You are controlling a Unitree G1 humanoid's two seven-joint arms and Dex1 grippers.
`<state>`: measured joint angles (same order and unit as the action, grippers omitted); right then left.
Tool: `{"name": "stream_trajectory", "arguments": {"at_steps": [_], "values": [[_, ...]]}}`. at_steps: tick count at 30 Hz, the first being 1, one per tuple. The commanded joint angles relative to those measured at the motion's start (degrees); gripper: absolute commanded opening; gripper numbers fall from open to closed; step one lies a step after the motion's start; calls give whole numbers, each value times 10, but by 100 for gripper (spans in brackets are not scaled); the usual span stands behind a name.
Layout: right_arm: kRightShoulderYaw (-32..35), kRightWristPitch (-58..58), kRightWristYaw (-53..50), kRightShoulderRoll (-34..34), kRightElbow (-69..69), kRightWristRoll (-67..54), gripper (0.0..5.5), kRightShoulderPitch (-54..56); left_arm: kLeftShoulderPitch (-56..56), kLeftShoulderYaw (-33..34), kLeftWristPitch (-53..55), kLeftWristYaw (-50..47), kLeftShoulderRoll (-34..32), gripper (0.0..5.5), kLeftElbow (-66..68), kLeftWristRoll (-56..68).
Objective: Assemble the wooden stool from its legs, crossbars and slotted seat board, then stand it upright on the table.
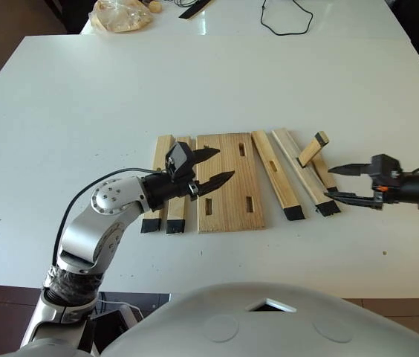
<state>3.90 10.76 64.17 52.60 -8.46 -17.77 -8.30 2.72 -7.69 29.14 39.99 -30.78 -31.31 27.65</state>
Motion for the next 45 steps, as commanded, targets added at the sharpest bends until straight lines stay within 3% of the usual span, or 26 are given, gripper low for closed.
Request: {"name": "stream_trajectory", "arguments": {"at_steps": [1, 9, 17, 30, 38, 45], "values": [[20, 43, -122, -66, -36, 20, 337, -37, 4, 6, 1, -3, -7, 313, 4, -9], [50, 203, -268, -142, -181, -16, 337, -104, 38, 11, -4, -28, 2, 313, -9, -16], [10, 202, -324, -192, -196, 13, 337, -173, 49, 3, 0, -38, 5, 313, -15, -11], [-6, 182, -368, -236, -152, 35, 337, -198, 48, 6, 11, -30, -5, 313, -22, -4], [25, 274, -384, -266, -154, -38, 210, -156, 40, -1, 13, -30, -4, 313, -21, -7], [41, 288, -396, -279, -167, -62, 203, -122, 36, 2, 13, -33, -1, 313, -22, -5]]}}
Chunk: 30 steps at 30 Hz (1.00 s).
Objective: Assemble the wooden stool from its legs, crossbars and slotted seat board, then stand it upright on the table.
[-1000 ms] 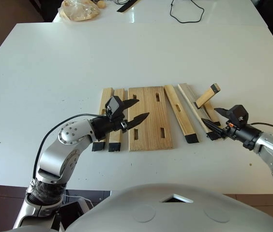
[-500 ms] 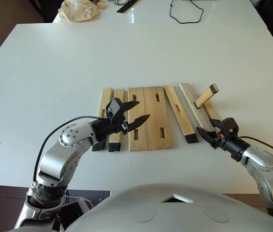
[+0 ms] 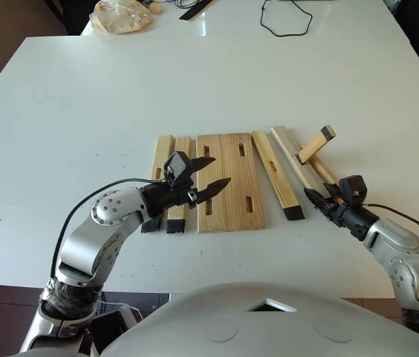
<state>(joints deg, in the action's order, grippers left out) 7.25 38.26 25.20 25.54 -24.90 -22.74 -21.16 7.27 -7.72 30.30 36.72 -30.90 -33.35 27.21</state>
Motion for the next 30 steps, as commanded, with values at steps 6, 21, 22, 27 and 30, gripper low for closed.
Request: {"name": "stream_trajectory", "arguments": {"at_steps": [6, 21, 22, 27, 30], "values": [[41, -17, 13, -25, -35, -67, 203, 75, -40, 48, 25, -40, 26, 313, 0, 29], [130, 133, 150, 104, -78, -606, 203, 268, -201, 193, 192, -87, 53, 355, -18, 491], [126, 139, 160, 115, -73, -615, 203, 277, -210, 195, 192, -90, 50, 368, -17, 520], [90, 150, 221, 154, -68, -612, 203, 294, -243, 183, 199, -110, 21, 404, -7, 630], [62, 144, 229, 152, -63, -591, 203, 308, -246, 182, 192, -108, 8, 404, -13, 688]]}}
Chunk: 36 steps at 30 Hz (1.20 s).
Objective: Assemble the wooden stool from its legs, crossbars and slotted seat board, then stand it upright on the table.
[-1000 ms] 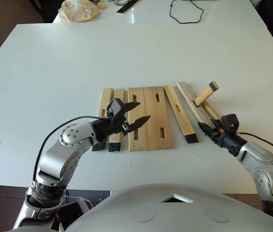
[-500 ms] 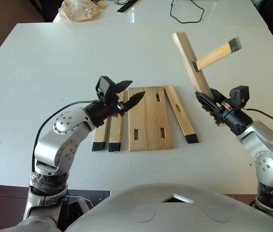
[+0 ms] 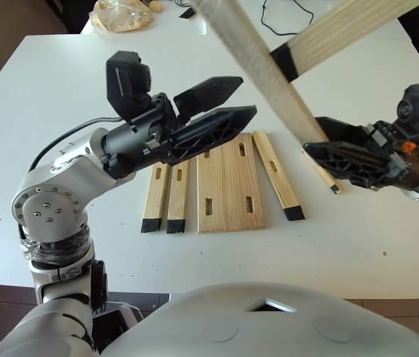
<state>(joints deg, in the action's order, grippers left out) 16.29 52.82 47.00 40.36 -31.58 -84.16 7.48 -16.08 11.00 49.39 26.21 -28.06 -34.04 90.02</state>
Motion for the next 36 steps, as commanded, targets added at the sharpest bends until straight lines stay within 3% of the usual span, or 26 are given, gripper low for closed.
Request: {"name": "stream_trajectory", "arguments": {"at_steps": [1, 6, 19, 28, 29, 33, 36], "values": [[-34, -3, 14, 3, 4, 27, 203, 23, -15, -7, -1, -2, -25, 404, -10, 69], [-60, -21, 55, 18, 7, 94, 203, 5, -22, -1, -21, -3, -37, 404, -3, 105], [-64, -46, 127, 41, 21, 144, 203, -11, 14, -21, -17, 68, -68, 230, -29, 50], [-77, -48, 137, 51, 12, 177, 203, -9, 39, -51, -30, 115, -88, 211, -43, -28], [-82, -51, 140, 53, 9, 188, 241, -10, 39, -52, -32, 118, -89, 209, -43, -32], [-93, -61, 145, 55, 10, 215, 300, -16, 39, -55, -33, 132, -98, 204, -39, -55], [-86, -58, 143, 52, 22, 209, 317, -9, 36, -52, -39, 141, -101, 204, -26, -78]]}}
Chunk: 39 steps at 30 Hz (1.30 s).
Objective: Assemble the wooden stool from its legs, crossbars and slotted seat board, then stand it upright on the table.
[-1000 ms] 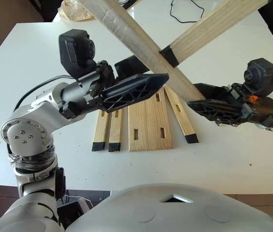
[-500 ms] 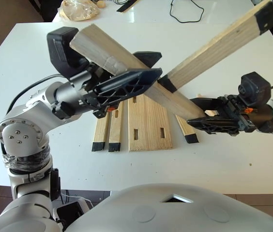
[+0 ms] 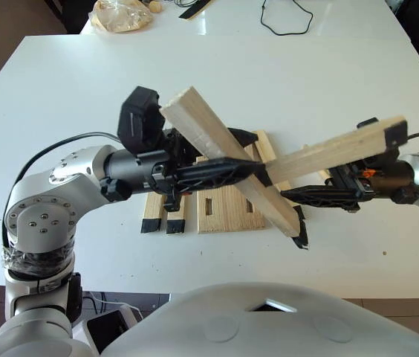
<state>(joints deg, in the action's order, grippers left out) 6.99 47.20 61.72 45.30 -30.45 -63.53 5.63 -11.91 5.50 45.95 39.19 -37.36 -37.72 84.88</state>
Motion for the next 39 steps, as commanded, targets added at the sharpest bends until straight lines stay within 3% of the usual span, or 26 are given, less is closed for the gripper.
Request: {"name": "stream_trajectory", "arguments": {"at_steps": [1, 11, 18, 28, 39], "values": [[12, -3, 4, 6, 15, 2, 317, 7, -10, 7, -9, 13, -10, 204, 18, -36], [-1, -95, 41, 23, 116, 152, 317, -53, -34, 66, -20, 85, -84, 204, 66, -124], [-4, -142, 44, 12, 139, 206, 317, -88, 42, 85, -43, 194, -153, 204, 49, -220], [4, -148, 38, 6, 128, 214, 317, -99, 111, 49, -118, 216, -147, 204, 40, -360], [-2, -156, 35, -1, 124, 226, 317, -100, 128, 35, -131, 234, -160, 204, 34, -369]]}}
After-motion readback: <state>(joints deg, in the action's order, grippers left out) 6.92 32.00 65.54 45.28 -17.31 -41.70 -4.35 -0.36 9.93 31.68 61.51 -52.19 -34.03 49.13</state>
